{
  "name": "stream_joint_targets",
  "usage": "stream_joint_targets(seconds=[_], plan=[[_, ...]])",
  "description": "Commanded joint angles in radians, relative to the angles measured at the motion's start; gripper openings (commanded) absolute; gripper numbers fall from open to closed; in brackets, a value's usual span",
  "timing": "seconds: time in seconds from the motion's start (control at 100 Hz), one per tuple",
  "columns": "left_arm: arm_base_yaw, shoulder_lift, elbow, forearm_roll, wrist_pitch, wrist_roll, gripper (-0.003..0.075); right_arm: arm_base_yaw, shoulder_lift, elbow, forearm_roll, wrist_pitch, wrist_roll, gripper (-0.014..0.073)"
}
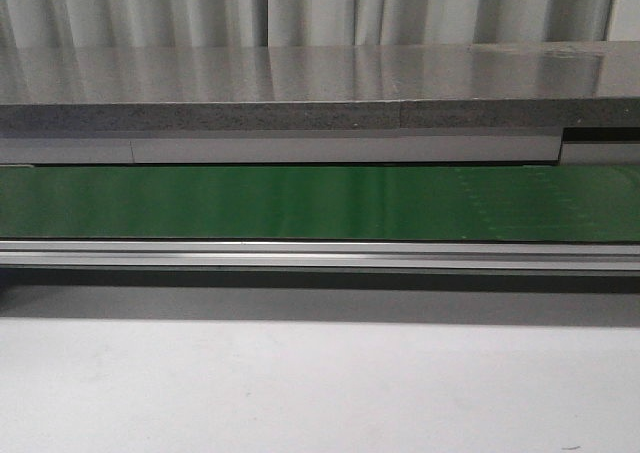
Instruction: Move button from right to left
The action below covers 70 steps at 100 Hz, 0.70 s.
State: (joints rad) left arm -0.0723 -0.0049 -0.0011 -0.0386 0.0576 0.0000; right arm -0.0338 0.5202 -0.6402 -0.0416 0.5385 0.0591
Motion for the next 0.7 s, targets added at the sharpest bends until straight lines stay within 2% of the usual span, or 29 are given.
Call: stream_joint_targets(seconds=[0.0, 0.23, 0.49, 0.58, 0.63, 0.69], plan=[[0.002, -0.031, 0.046, -0.008, -0.078, -0.012, -0.002, -0.004, 0.102, -0.091, -0.012, -0.034, 0.0, -0.0067], [0.002, -0.031, 0.046, -0.008, -0.078, -0.012, -0.002, -0.014, 0.334, -0.271, -0.013, 0.104, 0.005, -0.0067], [0.002, -0.031, 0.046, -0.008, -0.078, -0.012, -0.002, -0.148, 0.53, -0.416, -0.036, 0.245, -0.013, -0.0042], [0.002, -0.031, 0.046, -0.008, -0.078, -0.012, -0.002, -0.206, 0.567, -0.439, -0.054, 0.282, -0.014, 0.0062], [0.002, -0.031, 0.046, -0.008, -0.078, -0.012, -0.002, -0.24, 0.585, -0.447, -0.057, 0.302, -0.015, 0.0169], [0.002, -0.031, 0.046, -0.008, -0.078, -0.012, -0.002, -0.286, 0.607, -0.45, -0.057, 0.319, -0.015, 0.0356]])
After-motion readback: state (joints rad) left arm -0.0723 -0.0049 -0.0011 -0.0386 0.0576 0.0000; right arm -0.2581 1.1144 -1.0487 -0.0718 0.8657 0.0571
